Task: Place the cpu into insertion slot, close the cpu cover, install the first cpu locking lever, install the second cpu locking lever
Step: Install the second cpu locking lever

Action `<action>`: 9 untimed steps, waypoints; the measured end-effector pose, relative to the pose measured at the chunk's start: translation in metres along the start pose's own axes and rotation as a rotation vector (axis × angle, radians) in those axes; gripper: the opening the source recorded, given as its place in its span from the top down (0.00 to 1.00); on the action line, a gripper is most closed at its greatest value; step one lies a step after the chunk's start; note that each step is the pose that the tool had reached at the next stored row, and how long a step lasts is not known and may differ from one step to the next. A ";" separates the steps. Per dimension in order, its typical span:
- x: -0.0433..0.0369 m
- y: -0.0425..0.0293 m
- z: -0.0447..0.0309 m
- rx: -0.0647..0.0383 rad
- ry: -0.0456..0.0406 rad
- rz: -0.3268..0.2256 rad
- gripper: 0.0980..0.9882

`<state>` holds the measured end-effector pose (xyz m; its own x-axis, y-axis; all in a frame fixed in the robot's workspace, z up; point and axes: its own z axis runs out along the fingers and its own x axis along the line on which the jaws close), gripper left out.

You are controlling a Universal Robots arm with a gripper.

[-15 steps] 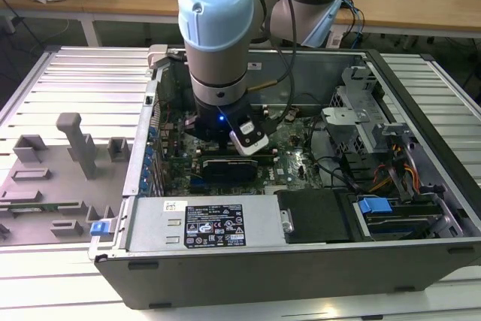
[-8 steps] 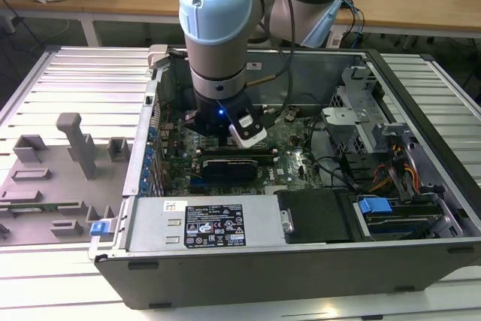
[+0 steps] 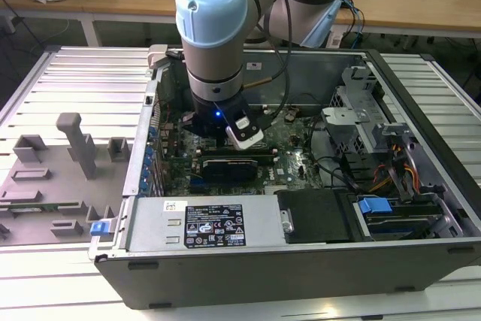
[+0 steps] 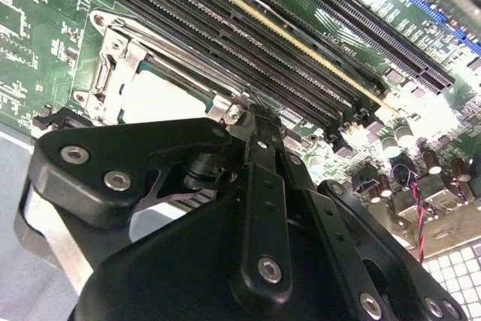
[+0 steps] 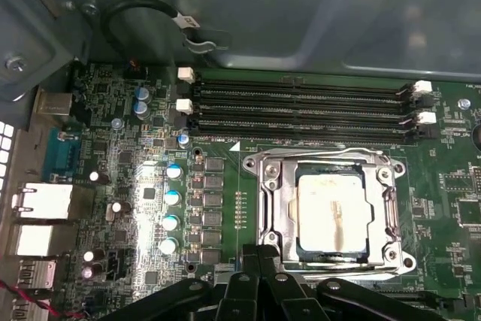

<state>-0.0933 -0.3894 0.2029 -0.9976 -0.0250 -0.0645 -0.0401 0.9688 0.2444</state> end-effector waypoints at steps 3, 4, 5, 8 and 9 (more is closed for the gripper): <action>0.0000 -0.0001 0.0008 -0.009 -0.0005 0.001 0.99; 0.0000 -0.0002 0.0011 -0.010 -0.0007 0.001 0.99; 0.0000 -0.0003 0.0015 -0.010 -0.0006 0.001 0.99; 0.0003 -0.0011 0.0041 -0.010 -0.0003 0.001 0.99; 0.0003 -0.0011 0.0041 -0.010 -0.0003 0.001 0.99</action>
<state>-0.0933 -0.3894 0.1987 -0.9976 -0.0242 -0.0646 -0.0399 0.9662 0.2546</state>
